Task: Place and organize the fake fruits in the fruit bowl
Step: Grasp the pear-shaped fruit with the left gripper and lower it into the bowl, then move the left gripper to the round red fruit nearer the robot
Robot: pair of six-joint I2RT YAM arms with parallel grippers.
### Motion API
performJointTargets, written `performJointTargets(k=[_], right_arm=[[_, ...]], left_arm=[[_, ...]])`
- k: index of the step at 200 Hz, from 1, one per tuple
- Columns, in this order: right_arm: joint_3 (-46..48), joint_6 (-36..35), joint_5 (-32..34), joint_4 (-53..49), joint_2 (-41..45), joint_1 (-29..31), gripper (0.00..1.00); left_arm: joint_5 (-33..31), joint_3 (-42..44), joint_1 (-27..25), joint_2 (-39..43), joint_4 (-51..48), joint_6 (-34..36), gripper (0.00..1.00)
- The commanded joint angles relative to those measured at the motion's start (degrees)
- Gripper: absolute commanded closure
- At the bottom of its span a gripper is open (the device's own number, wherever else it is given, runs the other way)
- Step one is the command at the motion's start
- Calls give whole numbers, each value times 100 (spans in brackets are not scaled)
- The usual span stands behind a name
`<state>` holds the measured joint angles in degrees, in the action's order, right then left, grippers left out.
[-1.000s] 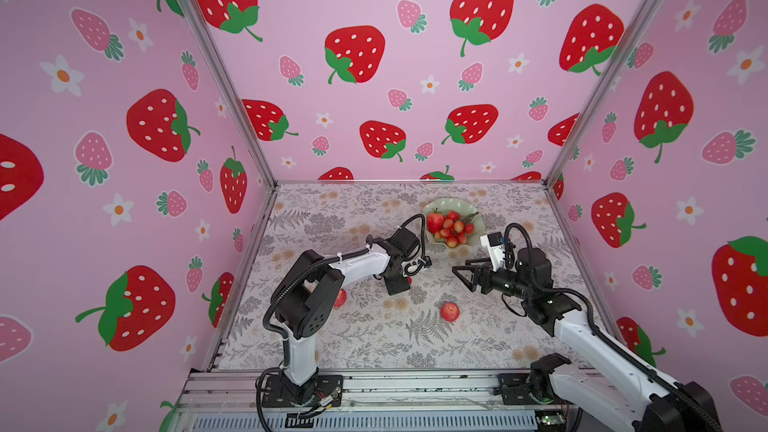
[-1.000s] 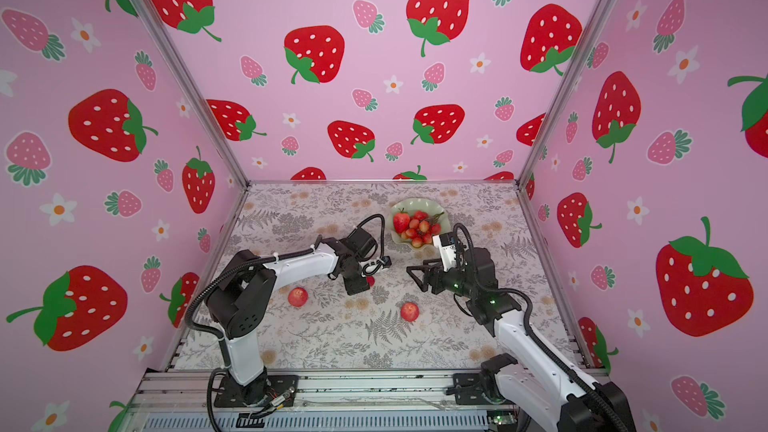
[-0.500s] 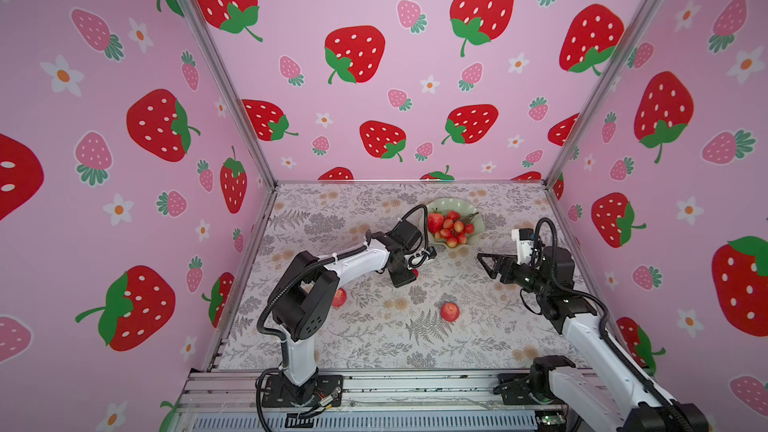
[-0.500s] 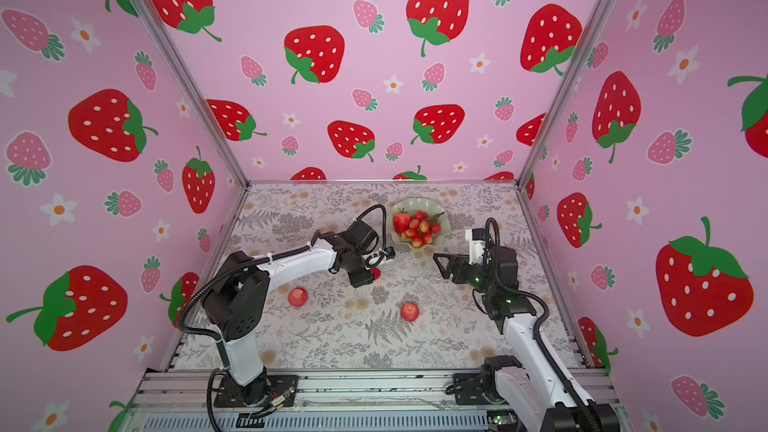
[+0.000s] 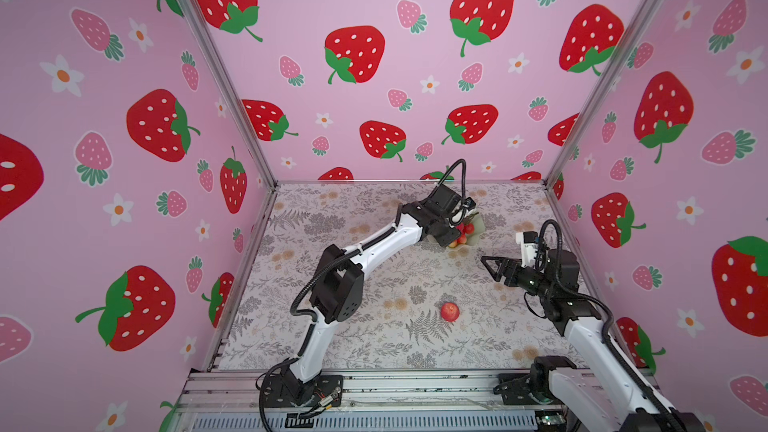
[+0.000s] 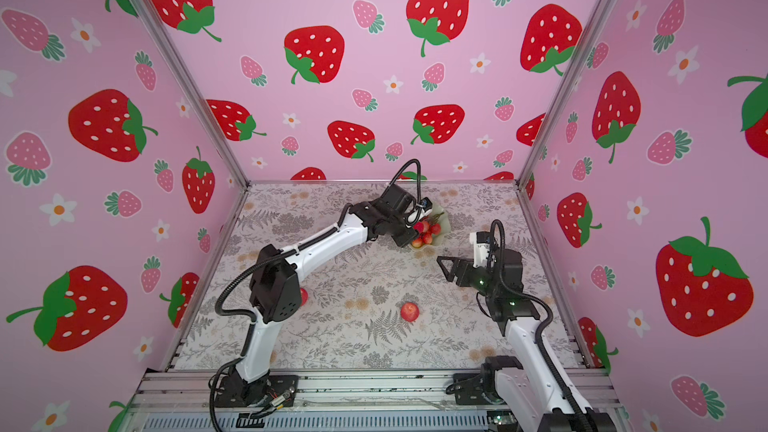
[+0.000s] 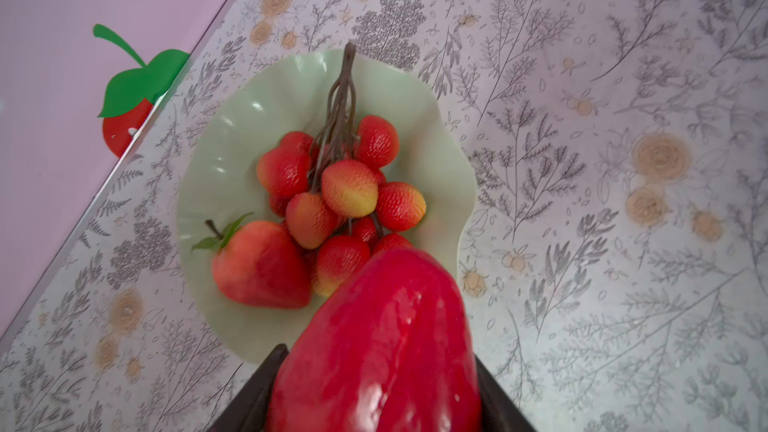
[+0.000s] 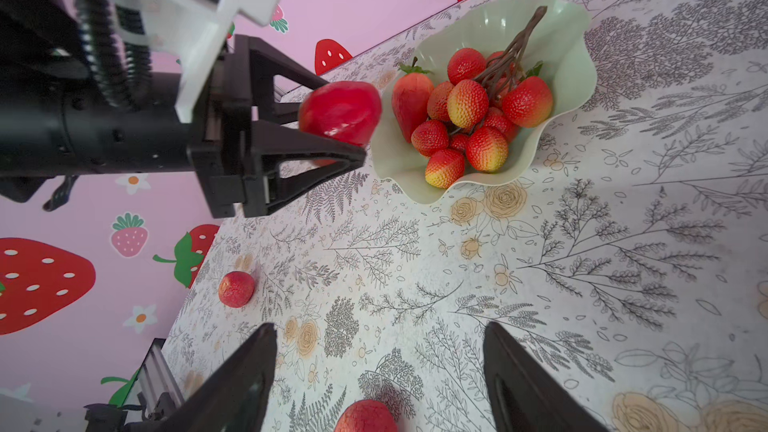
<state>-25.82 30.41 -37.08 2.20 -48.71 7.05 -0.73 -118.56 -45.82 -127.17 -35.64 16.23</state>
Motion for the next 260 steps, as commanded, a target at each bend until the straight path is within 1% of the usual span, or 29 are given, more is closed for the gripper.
performJointTargets(k=[1,11,21,51,88,118,152,171,188,222,260], right_arm=[[113,35,-145,-76,148,-32,21],[113,41,-167,-78,160,-33,21],[108,44,-201,-74,169,-29,21],[79,17,-247,-101,160,-30,21],[92,9,-286,-97,151,-33,21],[117,-9,-283,-101,143,-34,21],[136,-1,-307,-79,108,-33,21],[126,-16,-311,-101,116,-30,21],[119,-36,-300,-130,125,-32,21],[126,-18,-300,-80,81,-28,21],[131,35,-280,12,50,-30,21]], left_arm=[[-404,-996,-202,-619,-689,-468,42],[-523,-1287,-271,-866,-726,-504,41],[-584,-1398,-311,-997,-615,-541,41],[-781,-1453,-375,-1217,-176,-645,40],[-1124,-1425,-396,-1388,211,-586,40],[-1118,-1382,-407,-1416,460,-581,39],[-1164,-1464,-410,-1585,633,-620,37],[-1201,-1459,-416,-1650,741,-692,31],[-1197,-1459,-424,-1683,778,-703,28],[-1160,-1331,-421,-1556,931,-626,26],[-817,-581,-432,-827,1602,-489,25]])
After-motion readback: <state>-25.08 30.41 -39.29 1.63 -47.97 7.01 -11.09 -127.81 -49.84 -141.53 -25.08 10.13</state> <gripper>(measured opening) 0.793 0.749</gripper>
